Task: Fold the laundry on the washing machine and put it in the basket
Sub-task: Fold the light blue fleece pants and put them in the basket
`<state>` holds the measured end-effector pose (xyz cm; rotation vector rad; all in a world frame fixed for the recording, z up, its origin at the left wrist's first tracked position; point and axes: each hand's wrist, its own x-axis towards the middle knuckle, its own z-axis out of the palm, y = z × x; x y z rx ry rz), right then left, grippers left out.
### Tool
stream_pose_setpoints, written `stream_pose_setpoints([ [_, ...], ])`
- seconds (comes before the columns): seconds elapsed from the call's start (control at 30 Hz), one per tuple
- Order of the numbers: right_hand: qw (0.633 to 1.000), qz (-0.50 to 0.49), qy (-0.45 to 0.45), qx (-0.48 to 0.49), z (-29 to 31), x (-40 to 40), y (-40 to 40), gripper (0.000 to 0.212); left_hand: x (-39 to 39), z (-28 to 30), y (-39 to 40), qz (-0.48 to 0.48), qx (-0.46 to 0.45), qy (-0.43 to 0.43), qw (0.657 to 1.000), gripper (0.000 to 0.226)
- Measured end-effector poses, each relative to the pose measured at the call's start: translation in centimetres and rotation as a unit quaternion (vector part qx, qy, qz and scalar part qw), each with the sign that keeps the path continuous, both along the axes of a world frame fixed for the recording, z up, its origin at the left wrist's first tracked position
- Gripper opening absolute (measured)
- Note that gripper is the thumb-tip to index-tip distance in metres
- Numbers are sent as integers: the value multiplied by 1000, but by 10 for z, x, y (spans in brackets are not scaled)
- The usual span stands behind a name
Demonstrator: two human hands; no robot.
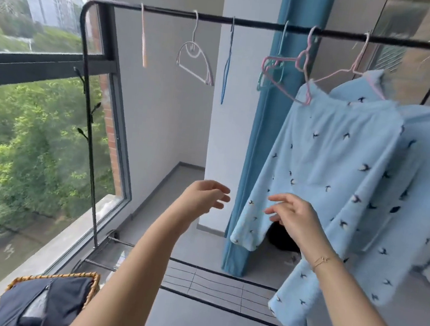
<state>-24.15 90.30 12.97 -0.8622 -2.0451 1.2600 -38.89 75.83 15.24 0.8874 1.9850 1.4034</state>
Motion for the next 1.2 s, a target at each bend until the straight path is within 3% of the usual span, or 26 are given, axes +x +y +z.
stream_pose_setpoints([
  [0.3, 996, -45, 76, 28, 35, 56, 97, 26, 47, 45, 91, -21, 5, 50, 999, 26],
  [0.57, 970, -61, 195, 130, 75, 98, 247, 27, 87, 86, 243, -11, 46, 87, 995, 28],
  [0.77, 953, -104, 228, 172, 101, 105, 354, 17, 105, 107, 327, 17, 75, 110, 991, 26],
  [0.93, 979, 43, 132, 147, 128, 79, 413, 32, 104, 122, 378, 55, 93, 131, 985, 26],
  [1.0, 979, 99, 87, 158, 131, 71, 418, 27, 100, 131, 395, 73, 87, 149, 982, 22],
  [1.2, 957, 200, 115, 174, 119, 52, 418, 7, 83, 167, 446, 82, 5, 189, 979, 16],
])
